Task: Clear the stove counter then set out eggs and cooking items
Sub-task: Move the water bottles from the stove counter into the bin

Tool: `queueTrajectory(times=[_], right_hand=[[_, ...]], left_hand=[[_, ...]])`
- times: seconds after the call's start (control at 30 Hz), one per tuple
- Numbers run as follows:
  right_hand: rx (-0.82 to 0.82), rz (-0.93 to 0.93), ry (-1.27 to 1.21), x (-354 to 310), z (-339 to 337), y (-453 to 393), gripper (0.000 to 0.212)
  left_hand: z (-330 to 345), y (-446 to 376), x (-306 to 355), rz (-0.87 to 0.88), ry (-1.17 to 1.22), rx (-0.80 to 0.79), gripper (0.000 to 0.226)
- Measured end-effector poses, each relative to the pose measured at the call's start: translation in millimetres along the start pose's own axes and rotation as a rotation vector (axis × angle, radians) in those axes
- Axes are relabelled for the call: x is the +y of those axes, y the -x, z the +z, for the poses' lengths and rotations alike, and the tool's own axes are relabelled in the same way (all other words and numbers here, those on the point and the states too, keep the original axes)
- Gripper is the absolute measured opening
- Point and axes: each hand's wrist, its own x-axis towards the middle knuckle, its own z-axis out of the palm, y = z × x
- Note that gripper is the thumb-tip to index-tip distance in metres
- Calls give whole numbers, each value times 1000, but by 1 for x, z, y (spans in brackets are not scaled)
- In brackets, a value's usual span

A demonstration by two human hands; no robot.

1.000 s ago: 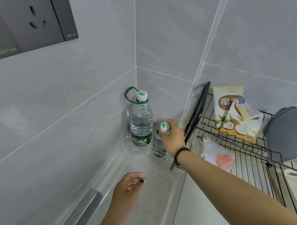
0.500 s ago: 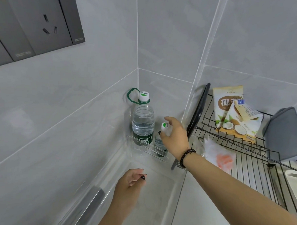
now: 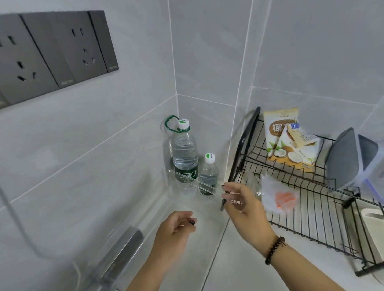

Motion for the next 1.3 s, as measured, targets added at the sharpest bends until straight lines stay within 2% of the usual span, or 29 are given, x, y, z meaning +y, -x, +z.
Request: queueTrajectory(times=[0.2, 0.43, 0.63, 1.1, 1.3], right_hand=[[4, -12, -63, -5, -17, 34, 43], [-32, 27, -68, -3, -21, 78, 37], [11, 52, -59, -17, -18, 113, 33], [387, 141, -32, -60, 33, 209, 28], [595, 185, 11, -75, 29, 271, 25]], left_hand=[[7, 41, 4, 29, -34, 0, 24], [7, 84, 4, 77, 68, 9, 20], [2, 105, 6, 117, 111, -43, 20], [-58, 135, 0, 169, 18, -398, 19], [-49, 161, -3, 212, -37, -584, 17]])
